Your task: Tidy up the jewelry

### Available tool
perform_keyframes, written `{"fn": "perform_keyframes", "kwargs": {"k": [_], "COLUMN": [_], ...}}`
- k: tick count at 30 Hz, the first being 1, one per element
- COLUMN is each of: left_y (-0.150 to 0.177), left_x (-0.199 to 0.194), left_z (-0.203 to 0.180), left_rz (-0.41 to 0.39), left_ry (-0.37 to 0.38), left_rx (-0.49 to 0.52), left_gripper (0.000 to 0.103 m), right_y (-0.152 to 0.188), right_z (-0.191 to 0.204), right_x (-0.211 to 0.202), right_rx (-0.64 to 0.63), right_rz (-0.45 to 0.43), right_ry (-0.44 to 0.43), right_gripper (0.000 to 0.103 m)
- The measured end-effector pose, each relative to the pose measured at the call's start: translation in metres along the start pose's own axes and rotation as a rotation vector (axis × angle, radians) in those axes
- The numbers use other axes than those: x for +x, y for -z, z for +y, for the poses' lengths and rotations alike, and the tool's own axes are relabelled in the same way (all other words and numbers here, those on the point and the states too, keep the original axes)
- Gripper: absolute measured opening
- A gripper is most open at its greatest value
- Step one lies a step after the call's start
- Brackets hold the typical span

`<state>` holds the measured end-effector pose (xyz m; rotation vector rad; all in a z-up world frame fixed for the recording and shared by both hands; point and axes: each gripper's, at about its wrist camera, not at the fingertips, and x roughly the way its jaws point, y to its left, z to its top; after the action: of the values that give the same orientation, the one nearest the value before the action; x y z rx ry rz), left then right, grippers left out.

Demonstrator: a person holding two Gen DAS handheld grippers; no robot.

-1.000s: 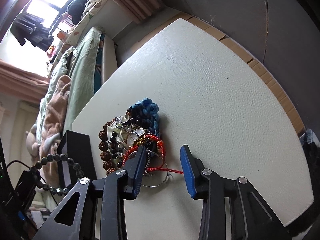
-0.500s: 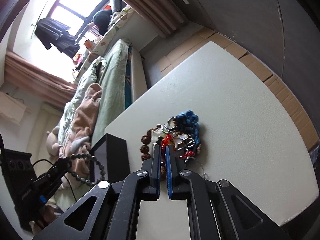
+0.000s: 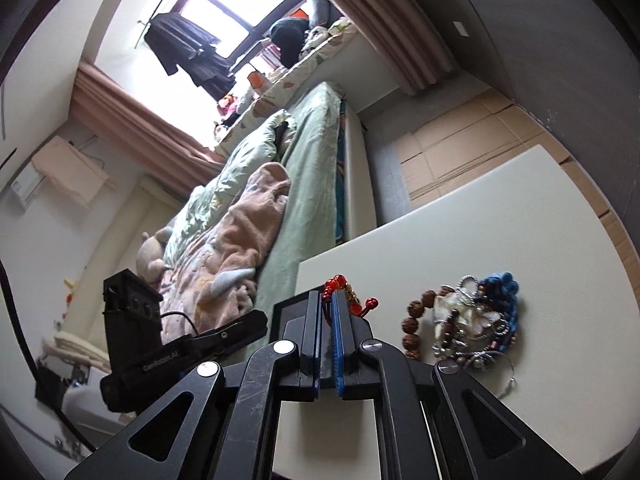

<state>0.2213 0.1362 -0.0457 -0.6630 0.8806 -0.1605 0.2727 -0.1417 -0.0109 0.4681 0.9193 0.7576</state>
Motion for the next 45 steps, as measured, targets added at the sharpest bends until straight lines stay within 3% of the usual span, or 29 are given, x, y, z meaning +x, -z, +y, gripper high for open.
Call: {"fn": "perform_keyframes", "kwargs": {"k": [8, 13, 14, 15, 17, 18, 23, 26, 33, 42, 45], "left_y": [-0.02, -0.027, -0.027, -0.027, -0.027, -0.026, -0.022, -0.018, -0.004, 0.021, 0.029], "left_x": [-0.04, -0.057, -0.058, -0.059, -0.06, -0.06, -0.059, -0.051, -0.028, 0.019, 0.033], "left_z": [0.038, 0.057, 0.058, 0.058, 0.055, 0.052, 0.029, 0.017, -0.026, -0.065, -0.075], "left_rz": [-0.108, -0.158, -0.161, -0.163, -0.168, -0.172, -0.219, -0.202, -0.177, -0.045, -0.011], "left_ry": [-0.116, -0.132, -0.132, -0.133, -0.124, -0.122, -0.166, -0.14, -0.149, -0.121, -0.11], "left_rx": [-0.085, -0.128, -0.125, -0.123, -0.114, -0.102, -0.03, -0.005, 0.108, 0.216, 0.233], "left_gripper": [0.099, 0.099, 0.099, 0.099, 0.099, 0.099, 0.099, 0.099, 0.099, 0.099, 0.092], "right_y": [-0.001, 0.013, 0.016, 0.018, 0.02, 0.02, 0.016, 0.012, 0.008, 0.005, 0.005], "right_z": [0.035, 0.042, 0.04, 0.037, 0.029, 0.026, 0.009, -0.004, -0.028, -0.076, -0.09], "right_x": [0.046, 0.075, 0.083, 0.09, 0.096, 0.093, 0.068, 0.047, 0.008, -0.019, -0.024], "right_rx": [-0.061, -0.09, -0.084, -0.071, -0.045, -0.043, -0.016, 0.008, 0.005, 0.148, 0.198], "right_rz": [0.093, 0.145, 0.173, 0.202, 0.212, 0.201, 0.169, 0.133, 0.088, 0.096, 0.093], "right_ry": [-0.067, -0.089, -0.099, -0.097, -0.068, -0.05, -0.021, 0.08, 0.245, 0.27, 0.287], "right_gripper": [0.007, 0.007, 0.013, 0.032, 0.057, 0.063, 0.067, 0.076, 0.077, 0.077, 0.077]}}
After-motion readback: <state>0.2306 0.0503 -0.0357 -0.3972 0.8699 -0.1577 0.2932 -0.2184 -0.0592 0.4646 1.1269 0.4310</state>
